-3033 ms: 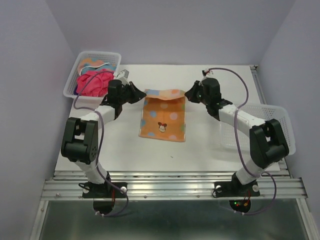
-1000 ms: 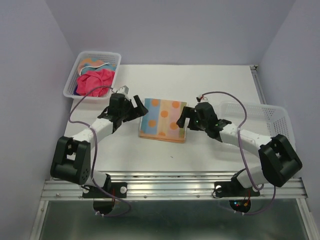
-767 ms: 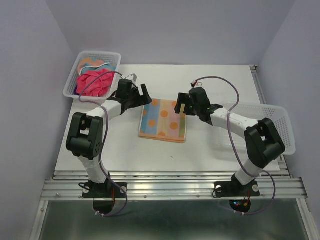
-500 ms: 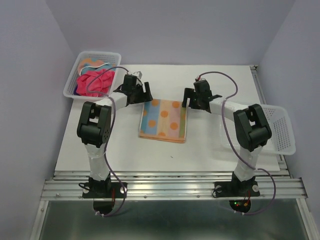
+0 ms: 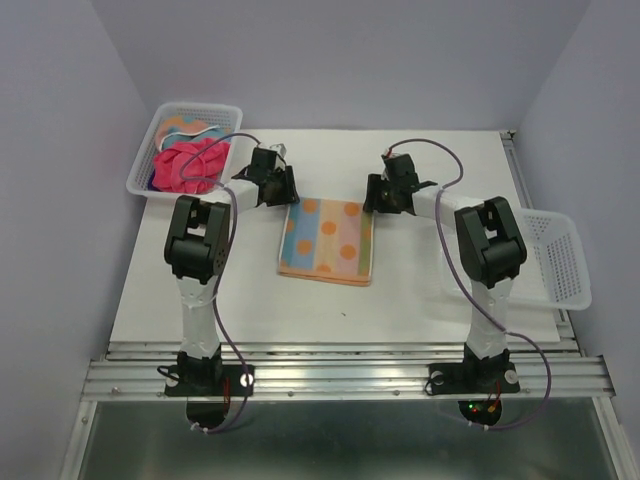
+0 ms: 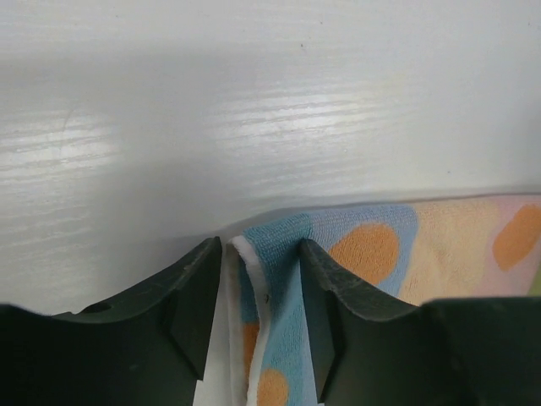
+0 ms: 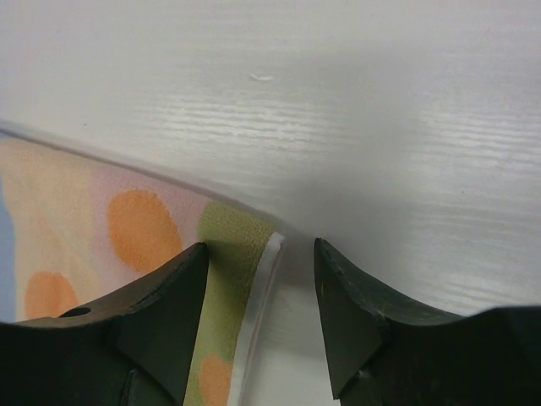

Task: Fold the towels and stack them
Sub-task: Fold the towel

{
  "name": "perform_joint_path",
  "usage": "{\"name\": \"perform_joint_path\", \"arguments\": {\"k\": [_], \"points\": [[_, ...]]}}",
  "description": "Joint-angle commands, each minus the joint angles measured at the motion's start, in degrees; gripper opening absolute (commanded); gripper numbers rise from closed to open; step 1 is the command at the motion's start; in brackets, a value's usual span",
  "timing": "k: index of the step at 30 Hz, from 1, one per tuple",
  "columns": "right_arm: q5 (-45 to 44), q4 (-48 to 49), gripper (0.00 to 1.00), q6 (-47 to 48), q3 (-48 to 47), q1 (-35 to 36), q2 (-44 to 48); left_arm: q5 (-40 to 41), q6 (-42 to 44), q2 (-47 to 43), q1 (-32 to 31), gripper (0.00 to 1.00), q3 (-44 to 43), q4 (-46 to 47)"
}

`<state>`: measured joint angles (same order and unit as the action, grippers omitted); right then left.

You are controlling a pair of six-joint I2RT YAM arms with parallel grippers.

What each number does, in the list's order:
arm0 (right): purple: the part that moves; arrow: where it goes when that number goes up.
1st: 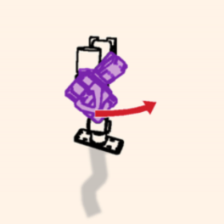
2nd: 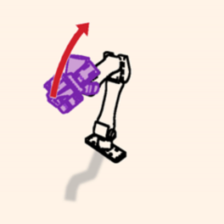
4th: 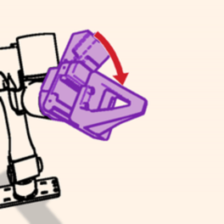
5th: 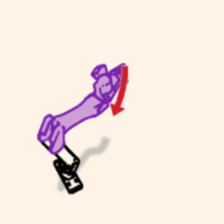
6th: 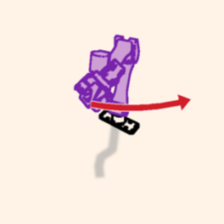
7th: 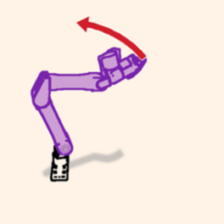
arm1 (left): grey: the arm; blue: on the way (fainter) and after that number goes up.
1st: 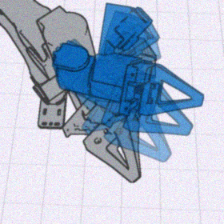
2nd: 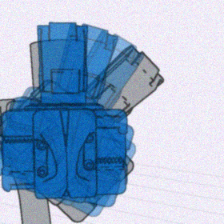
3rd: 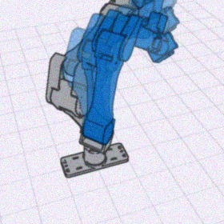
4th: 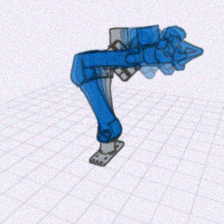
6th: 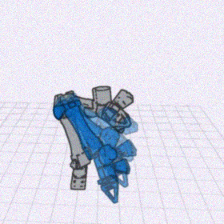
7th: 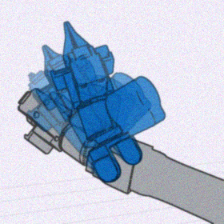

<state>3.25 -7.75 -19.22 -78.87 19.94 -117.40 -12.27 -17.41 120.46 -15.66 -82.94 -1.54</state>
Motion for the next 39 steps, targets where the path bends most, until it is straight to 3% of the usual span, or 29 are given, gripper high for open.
{"name": "perform_joint_path", "arguments": {"k": [1,5,9,14,17,21,25,39], "points": [[0.4,-1.6,0.57,2.2,-5.3,-0.5,-3.0,0.2,0.3,1.3,0.4,0.5,-2.7,-1.3],[-0.4,-1.9,0.54,2.5,-6.2,-1.0,-4.4,-0.5,0.2,2.8,0.5,0.45,-3.3,-1.2],[1.2,-1.8,0.37,2.3,-5.9,-1.4,-5.3,-1.5,-0.4,4.2,0.5,0.32,-3.6,-1.2],[4.0,-2.4,0.14,2.9,-5.6,-1.4,-4.9,-1.4,-0.8,3.6,0.5,0.0,-3.5,-1.2],[6.3,-0.9,0.05,3.8,-4.2,-1.4,-2.8,-1.8,-0.9,1.6,0.5,0.0,-3.2,-0.7],[8.3,0.4,0.01,5.0,-2.4,-1.3,1.3,-2.0,-1.5,-4.1,0.5,0.0,0.7,3.2],[10.2,3.1,0.01,4.2,3.7,-1.2,6.4,-2.7,-1.8,-11.6,0.5,0.0,10.4,10.1],[14.7,9.2,0.01,0.4,20.9,1.7,23.4,-5.4,-5.3,-31.3,0.2,0.0,33.9,20.7]]}}
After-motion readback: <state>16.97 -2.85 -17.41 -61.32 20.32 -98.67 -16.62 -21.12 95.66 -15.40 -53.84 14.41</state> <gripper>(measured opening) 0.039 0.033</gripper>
